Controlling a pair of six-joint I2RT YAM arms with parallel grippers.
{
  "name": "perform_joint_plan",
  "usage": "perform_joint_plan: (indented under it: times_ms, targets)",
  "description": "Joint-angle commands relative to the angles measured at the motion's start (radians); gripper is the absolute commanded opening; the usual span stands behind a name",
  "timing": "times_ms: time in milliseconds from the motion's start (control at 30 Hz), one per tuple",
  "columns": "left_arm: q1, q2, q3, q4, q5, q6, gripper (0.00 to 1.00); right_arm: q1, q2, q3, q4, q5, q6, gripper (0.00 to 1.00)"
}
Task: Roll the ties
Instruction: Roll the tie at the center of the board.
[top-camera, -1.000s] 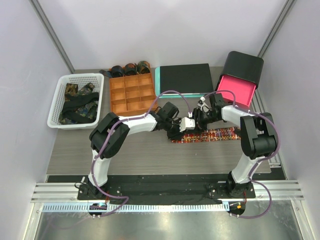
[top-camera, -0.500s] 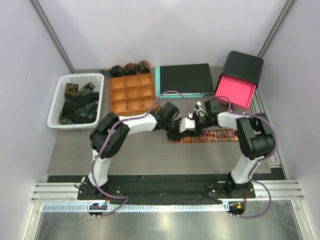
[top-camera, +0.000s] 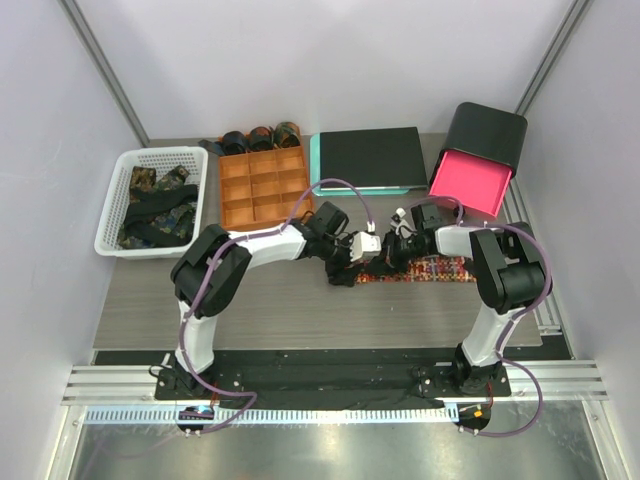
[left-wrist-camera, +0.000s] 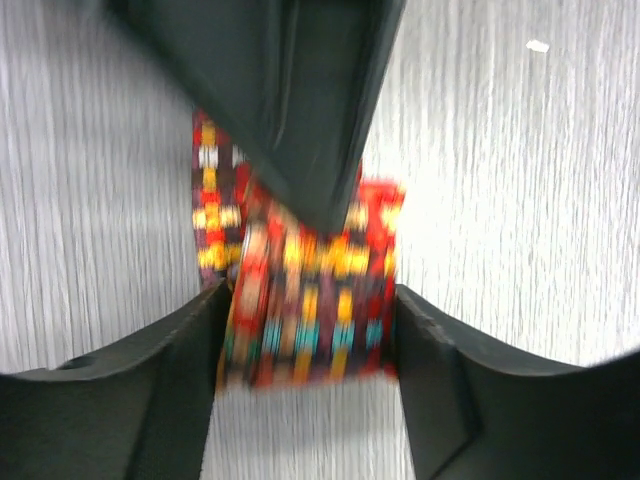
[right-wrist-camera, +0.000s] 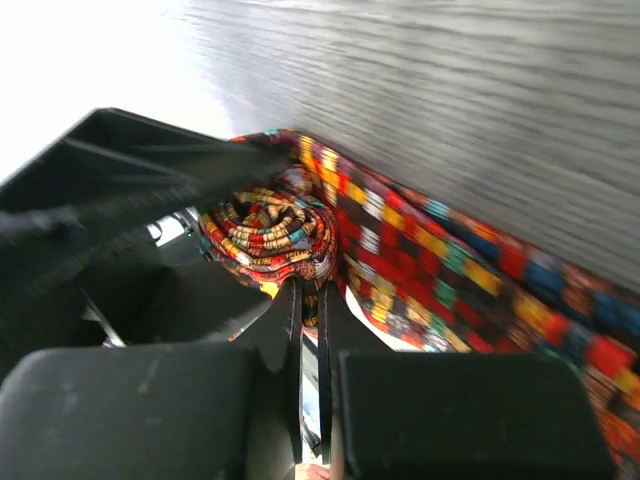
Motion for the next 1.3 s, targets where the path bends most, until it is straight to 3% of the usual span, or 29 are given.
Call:
perform_joint_plan:
  times_ms: [0,200,567,1067,1267]
  targets:
    - [0.039,-0.072,-0.056,-0.064,0.012,-0.091,0.67,-0.025,0.03,-0.014,-0.05,0.127,-0.072,0.01]
    - [0.041,-0.126,-0.111,0.021,0.044,-0.103,0.71,-0.027,0.08,0.015,-0.062,0.159,-0.064,0.01]
    - [0.033,-0.078,-0.054,0.03,0.027,-0.134,0.75,-0.013,0.056,0.034,-0.065,0.145,-0.043,0.01]
    - [-0.039,-0.049,-0.027,0.082,-0.013,-0.054,0.79,0.024,0.062,0.037,-0.045,0.144,-0.017,0.01]
    - [-0.044,-0.026,-0.027,0.042,-0.016,0.01,0.56,0.024,0.057,0.037,-0.048,0.135,-0.015,0.01]
